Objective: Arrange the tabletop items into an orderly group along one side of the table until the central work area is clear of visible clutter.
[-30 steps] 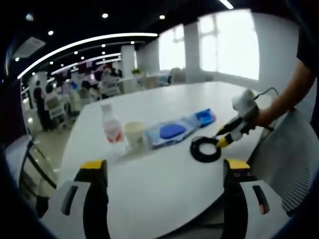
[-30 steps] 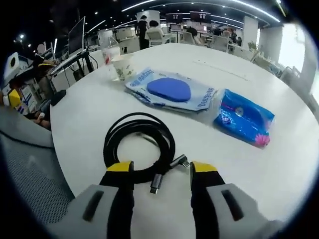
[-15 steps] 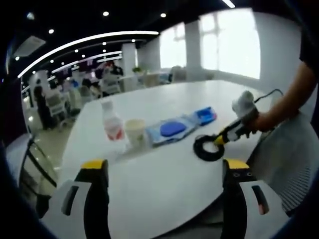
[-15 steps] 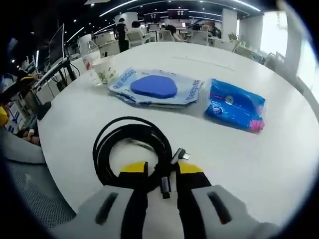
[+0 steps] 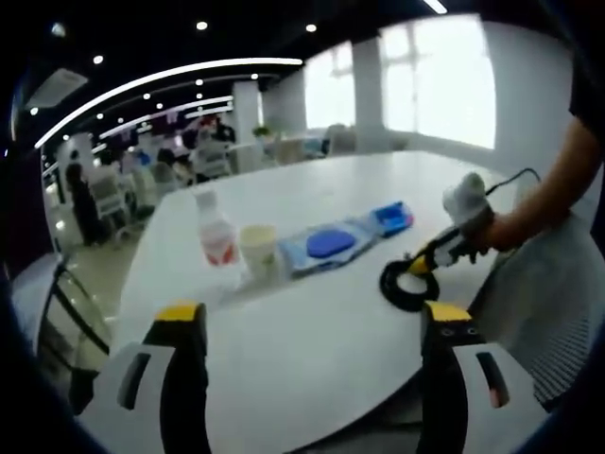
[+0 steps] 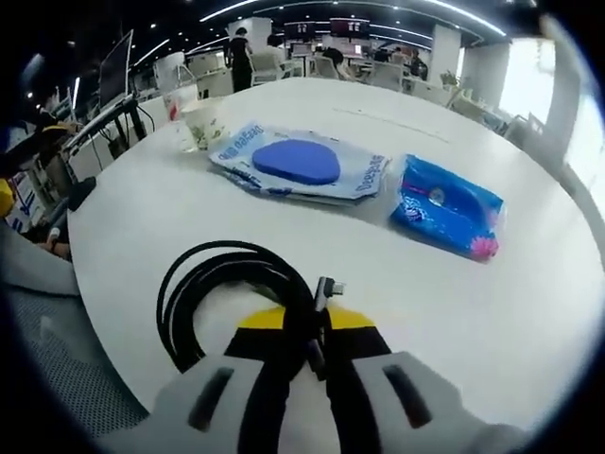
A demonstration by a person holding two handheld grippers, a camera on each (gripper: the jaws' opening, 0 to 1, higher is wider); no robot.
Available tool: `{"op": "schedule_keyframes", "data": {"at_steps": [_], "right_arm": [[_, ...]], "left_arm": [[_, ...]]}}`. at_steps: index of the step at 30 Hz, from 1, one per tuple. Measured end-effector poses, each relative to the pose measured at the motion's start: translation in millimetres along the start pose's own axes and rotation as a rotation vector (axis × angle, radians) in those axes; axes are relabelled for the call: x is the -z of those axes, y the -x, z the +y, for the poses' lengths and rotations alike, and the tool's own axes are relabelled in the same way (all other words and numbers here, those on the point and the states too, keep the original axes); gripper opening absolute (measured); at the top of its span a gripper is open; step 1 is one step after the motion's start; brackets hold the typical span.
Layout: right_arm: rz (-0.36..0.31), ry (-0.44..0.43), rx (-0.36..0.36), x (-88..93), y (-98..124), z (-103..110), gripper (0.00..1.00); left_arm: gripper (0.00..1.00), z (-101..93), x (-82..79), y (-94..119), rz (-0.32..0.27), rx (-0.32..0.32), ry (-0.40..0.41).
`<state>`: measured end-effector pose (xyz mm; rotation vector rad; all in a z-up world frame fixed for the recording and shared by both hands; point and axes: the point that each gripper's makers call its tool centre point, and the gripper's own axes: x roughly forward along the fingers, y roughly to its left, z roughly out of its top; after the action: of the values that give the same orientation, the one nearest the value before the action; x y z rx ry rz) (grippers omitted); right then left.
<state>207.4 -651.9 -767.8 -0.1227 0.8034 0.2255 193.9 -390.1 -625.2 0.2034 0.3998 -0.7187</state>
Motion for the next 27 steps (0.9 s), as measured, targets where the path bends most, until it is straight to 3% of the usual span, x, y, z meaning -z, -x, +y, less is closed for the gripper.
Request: {"op": "schedule_keyframes", "data": {"at_steps": [12, 20, 27], "right_arm": [[-0.071, -0.013, -0.065, -30.2, 20.1, 5.8, 0.11], [-0.142, -0.092, -0.119, -55.8, 40.1, 11.0, 0.11], [-0.192, -0.140, -0.120, -77.4, 50.2, 3.7, 0.11]], "left_arm": [[0.89, -0.4, 0.8, 0.7, 0.006, 0.004, 0.005], [0.89, 0.4, 2.8, 0.3, 0.011, 0.009, 0.004], [0.88, 0.4, 4.4, -0.4, 0.015, 0.014, 0.004]]}}
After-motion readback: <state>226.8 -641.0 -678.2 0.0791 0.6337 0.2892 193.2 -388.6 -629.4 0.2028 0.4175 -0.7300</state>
